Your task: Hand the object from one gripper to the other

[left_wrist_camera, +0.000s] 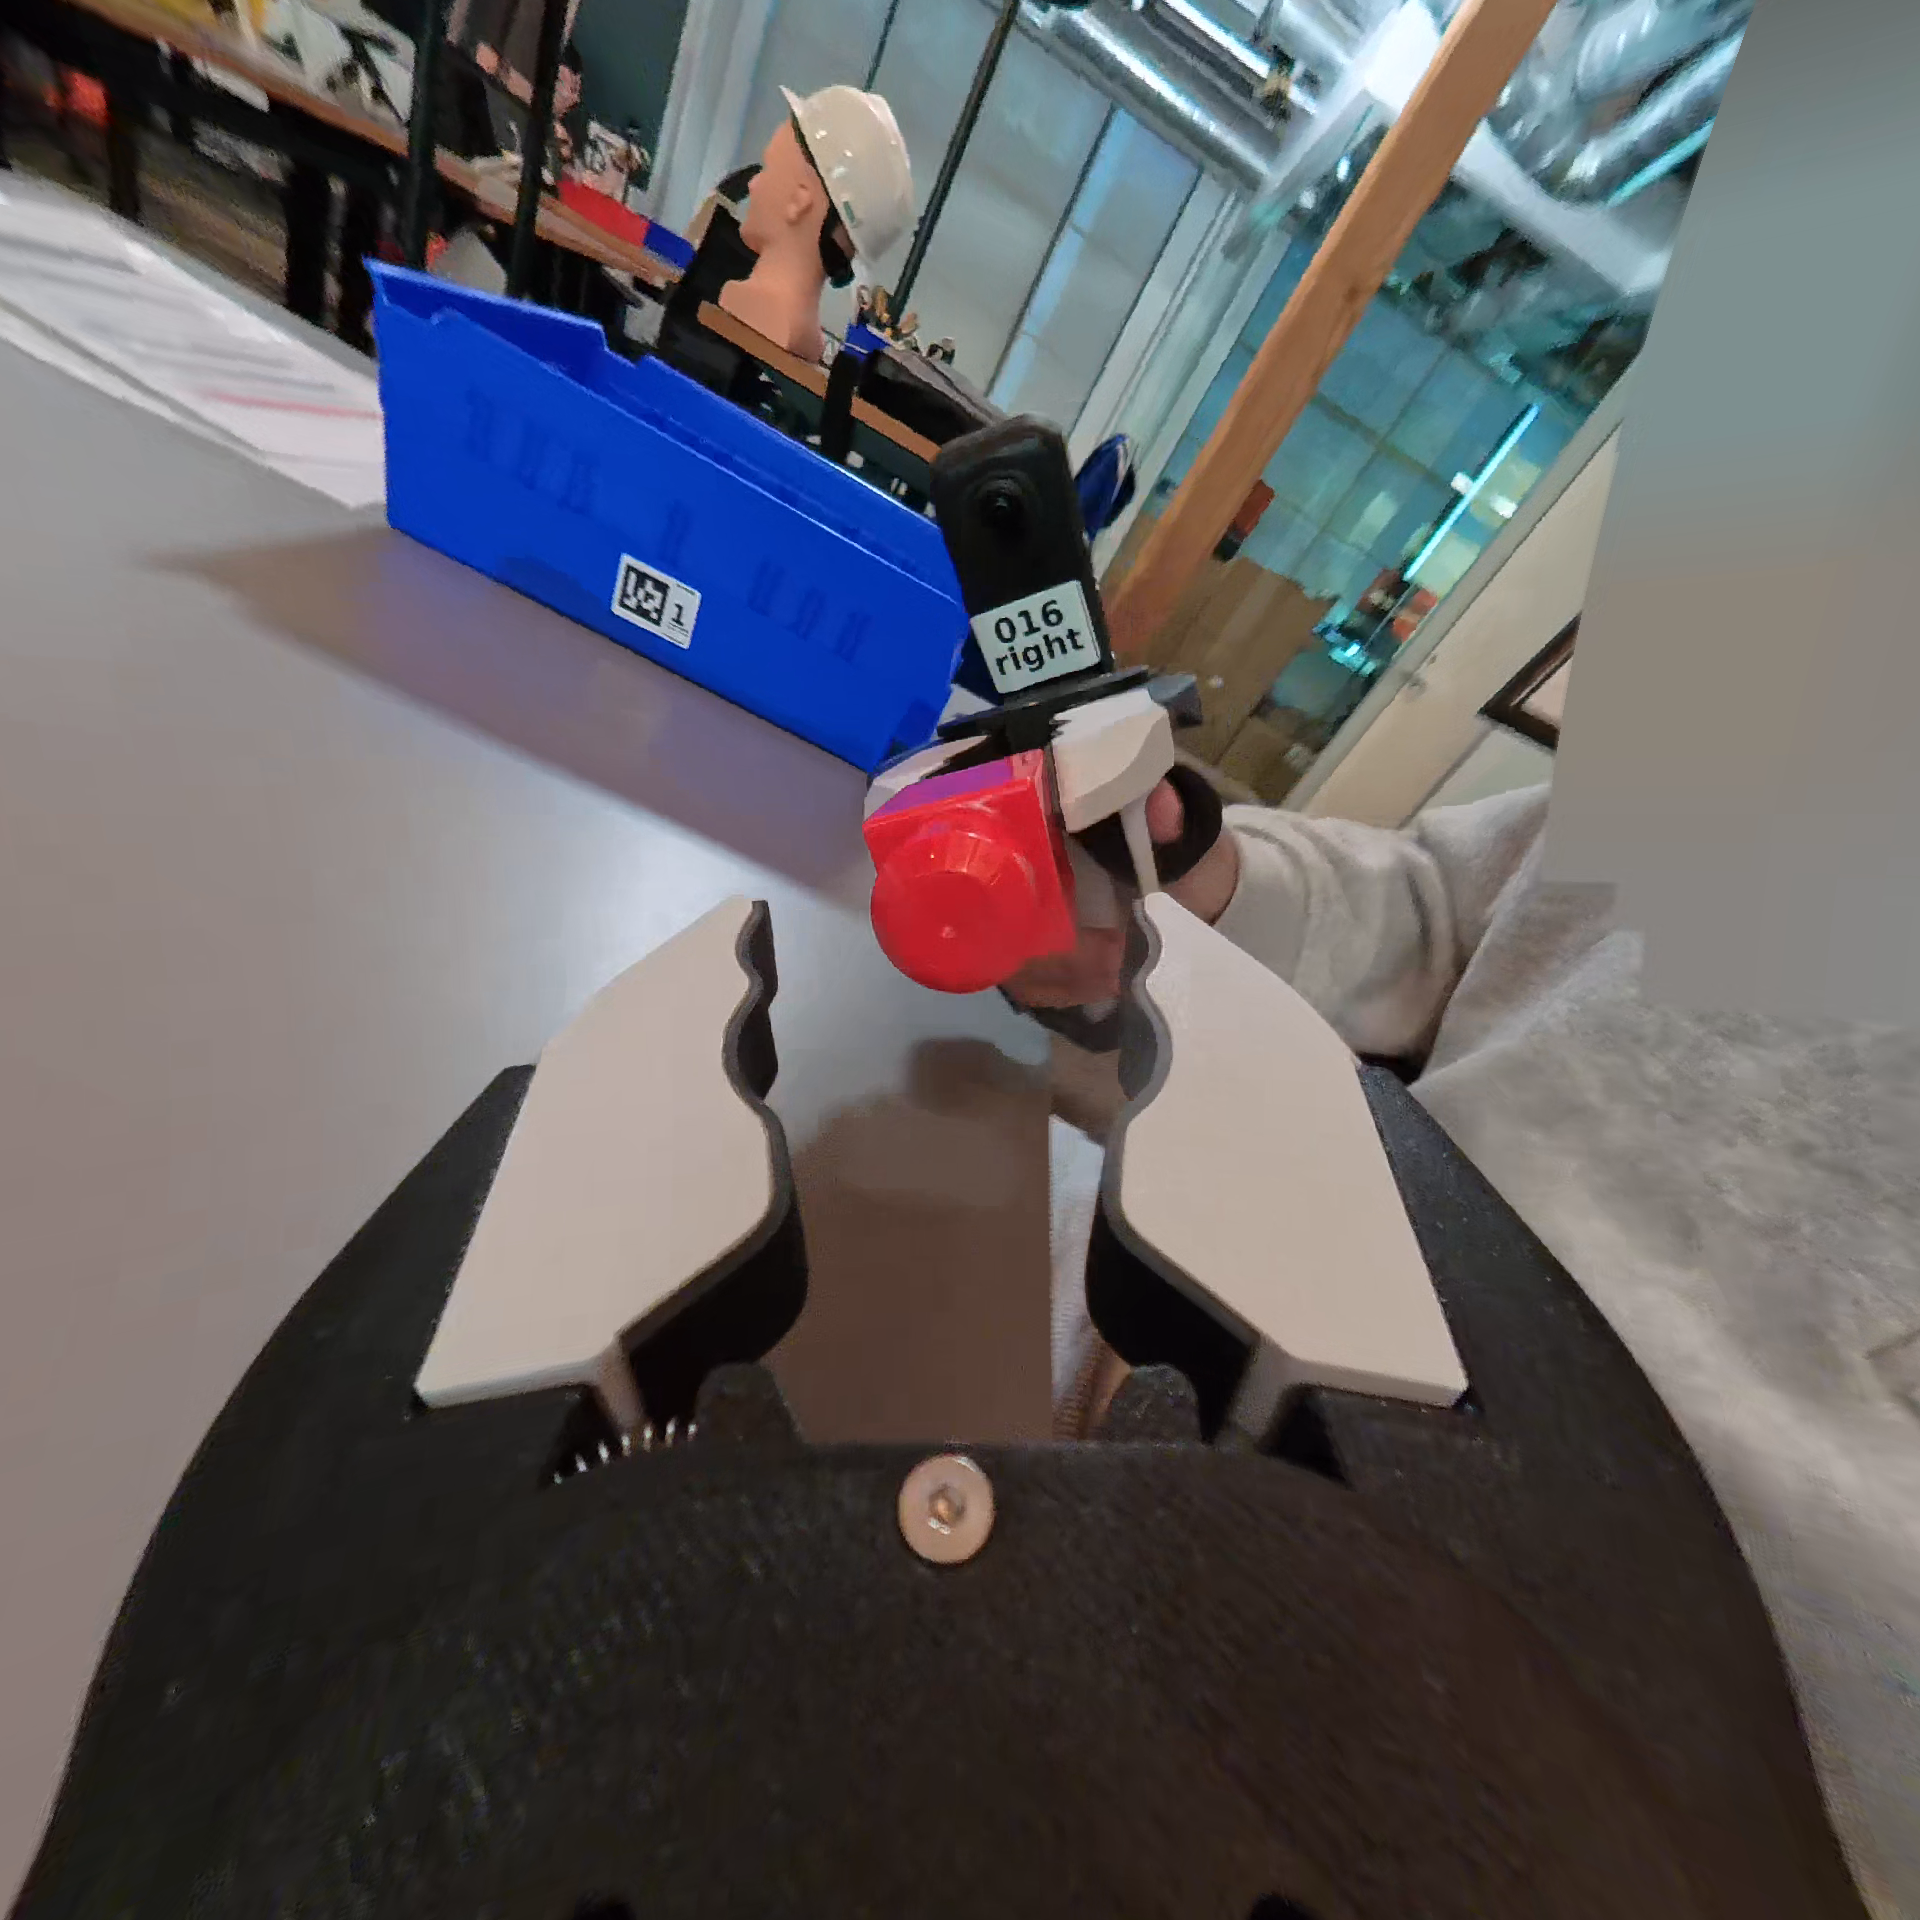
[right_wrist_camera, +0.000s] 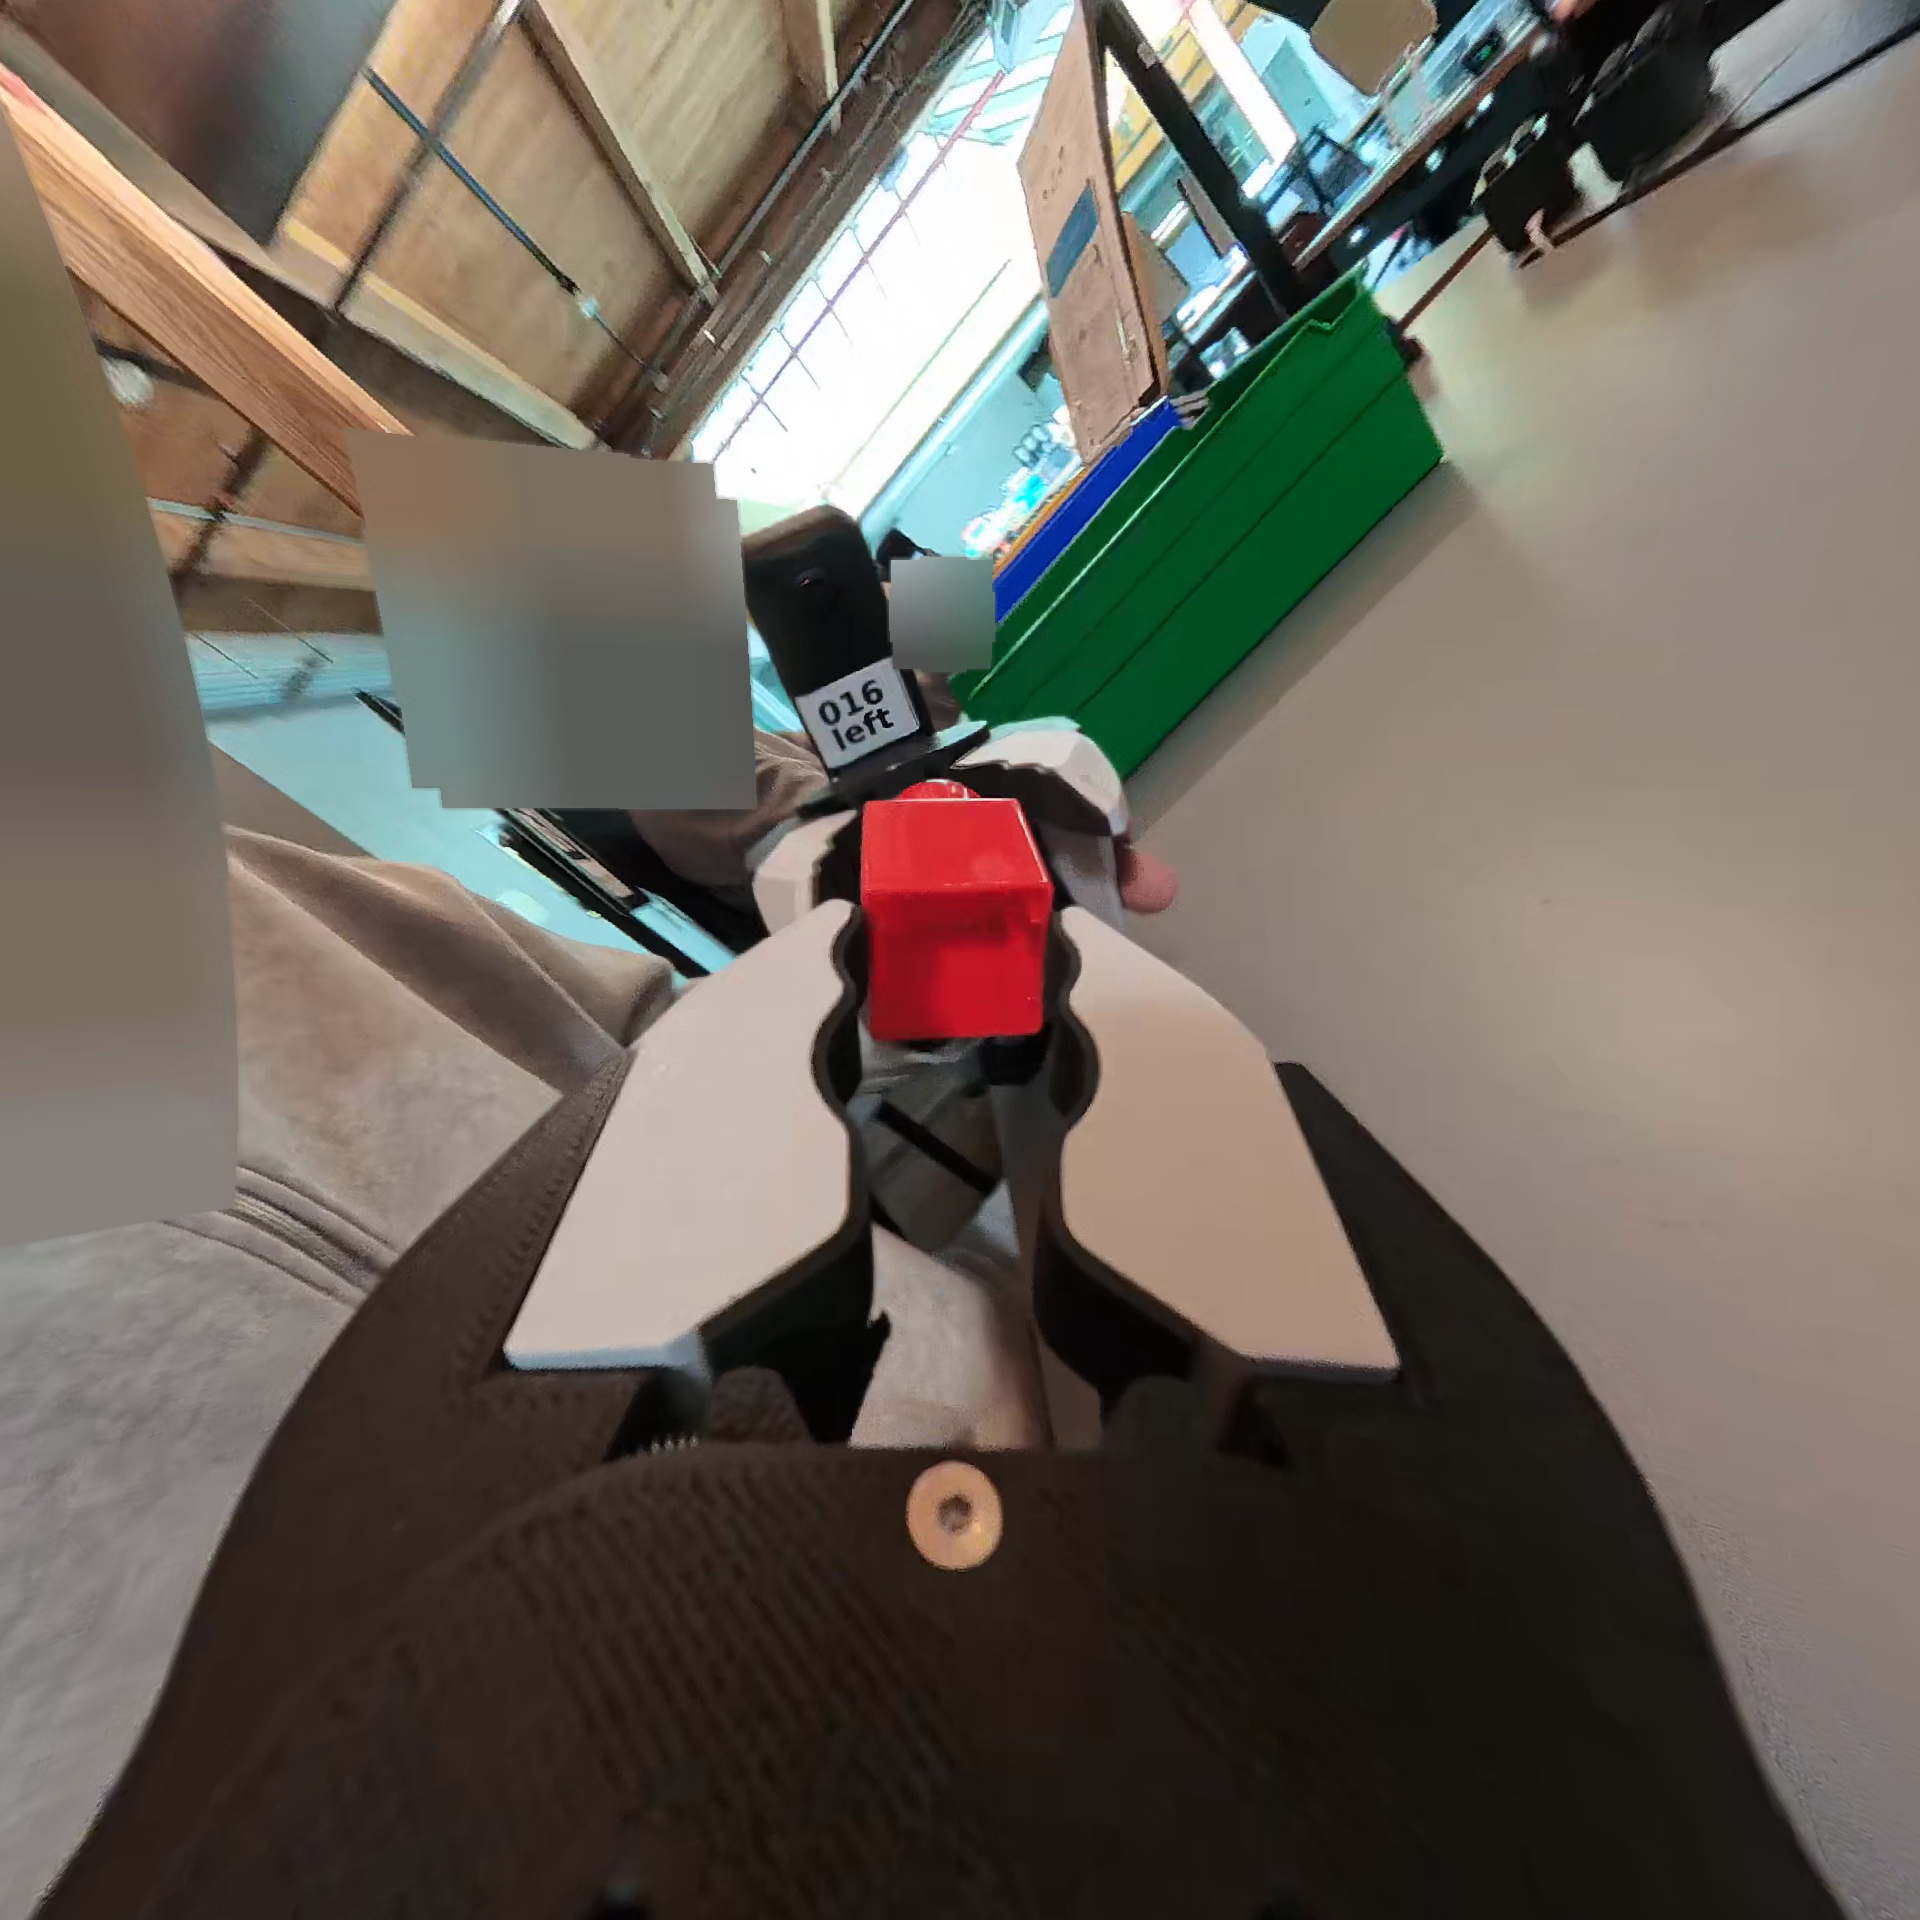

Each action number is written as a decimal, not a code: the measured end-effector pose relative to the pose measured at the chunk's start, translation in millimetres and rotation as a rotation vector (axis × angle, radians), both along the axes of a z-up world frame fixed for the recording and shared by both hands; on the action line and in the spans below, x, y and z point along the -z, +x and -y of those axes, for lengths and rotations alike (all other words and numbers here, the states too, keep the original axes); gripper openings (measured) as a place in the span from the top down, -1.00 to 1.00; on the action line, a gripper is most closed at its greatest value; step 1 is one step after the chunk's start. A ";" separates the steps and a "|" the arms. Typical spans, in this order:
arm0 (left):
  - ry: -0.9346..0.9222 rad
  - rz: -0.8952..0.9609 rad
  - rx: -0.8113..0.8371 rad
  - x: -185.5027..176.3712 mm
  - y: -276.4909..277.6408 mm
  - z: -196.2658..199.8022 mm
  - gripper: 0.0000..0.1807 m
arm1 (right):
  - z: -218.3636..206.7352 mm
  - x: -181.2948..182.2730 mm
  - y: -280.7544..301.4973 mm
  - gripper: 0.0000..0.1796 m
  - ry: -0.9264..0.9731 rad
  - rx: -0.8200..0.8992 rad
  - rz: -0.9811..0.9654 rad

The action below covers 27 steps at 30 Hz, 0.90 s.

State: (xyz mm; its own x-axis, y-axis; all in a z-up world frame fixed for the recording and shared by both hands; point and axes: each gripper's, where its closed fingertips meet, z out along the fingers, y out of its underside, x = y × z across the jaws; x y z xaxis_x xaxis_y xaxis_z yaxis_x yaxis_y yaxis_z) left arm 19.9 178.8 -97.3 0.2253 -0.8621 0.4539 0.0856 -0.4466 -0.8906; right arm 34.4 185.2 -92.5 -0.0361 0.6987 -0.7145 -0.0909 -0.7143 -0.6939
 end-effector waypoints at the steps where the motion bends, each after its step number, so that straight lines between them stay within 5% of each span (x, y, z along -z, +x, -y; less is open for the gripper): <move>1: 0.047 -0.025 -0.004 0.1 0.1 1.2 0.28 | -0.1 0.1 0.3 0.64 -0.043 -0.015 -0.018; 10: 0.349 -0.206 -0.041 4.5 -7.5 3.5 0.45 | -9.7 10.9 8.7 0.64 -0.120 -0.011 0.033; 21: -0.219 0.118 0.179 -2.3 -8.4 9.5 0.53 | 1.2 4.1 3.9 0.63 0.043 -0.042 0.058; 27: -0.259 0.093 0.191 3.8 -3.9 11.6 0.61 | 6.4 7.4 0.0 0.63 0.166 -0.036 0.123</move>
State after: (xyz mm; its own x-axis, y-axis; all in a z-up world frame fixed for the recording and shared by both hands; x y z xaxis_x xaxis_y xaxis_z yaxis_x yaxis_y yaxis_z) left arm 16.0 167.2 -101.1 0.0183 -0.7377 0.6748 0.0540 -0.6732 -0.7374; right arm 34.4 178.9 -99.9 0.0169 0.8073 -0.5899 0.0253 -0.5902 -0.8069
